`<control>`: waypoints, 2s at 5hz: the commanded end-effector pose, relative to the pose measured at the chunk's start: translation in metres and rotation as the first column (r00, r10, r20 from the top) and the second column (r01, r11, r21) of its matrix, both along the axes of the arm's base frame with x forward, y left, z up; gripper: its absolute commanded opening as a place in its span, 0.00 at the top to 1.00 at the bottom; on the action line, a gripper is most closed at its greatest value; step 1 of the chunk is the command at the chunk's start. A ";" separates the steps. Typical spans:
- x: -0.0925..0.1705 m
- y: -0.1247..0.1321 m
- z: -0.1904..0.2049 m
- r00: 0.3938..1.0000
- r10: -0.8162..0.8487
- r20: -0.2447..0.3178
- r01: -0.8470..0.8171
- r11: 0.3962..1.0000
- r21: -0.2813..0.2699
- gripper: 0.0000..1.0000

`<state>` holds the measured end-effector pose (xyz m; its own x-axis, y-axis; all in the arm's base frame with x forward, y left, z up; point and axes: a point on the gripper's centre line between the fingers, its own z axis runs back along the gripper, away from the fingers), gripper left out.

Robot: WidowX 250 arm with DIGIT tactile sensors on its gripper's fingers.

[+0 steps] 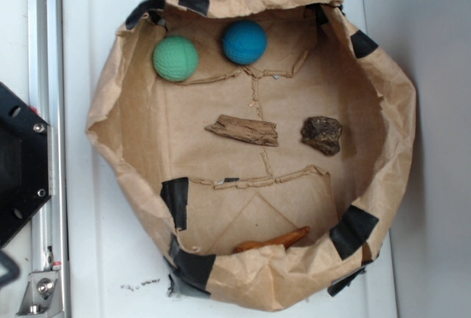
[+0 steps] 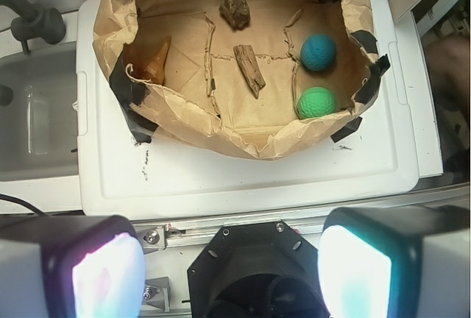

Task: Grab the green ball.

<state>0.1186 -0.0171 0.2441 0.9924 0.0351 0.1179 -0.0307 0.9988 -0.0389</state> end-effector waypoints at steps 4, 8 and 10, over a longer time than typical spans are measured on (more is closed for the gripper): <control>0.094 0.022 -0.035 0.976 -0.218 0.000 0.217 0.974 0.060 0.00; 0.138 0.028 -0.094 0.861 -0.501 -0.089 0.505 0.863 0.026 0.00; 0.127 0.049 -0.110 0.833 -0.544 -0.100 0.549 0.835 0.033 0.00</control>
<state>0.2448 0.0287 0.1235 0.8456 -0.5337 -0.0138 0.5330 0.8453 -0.0361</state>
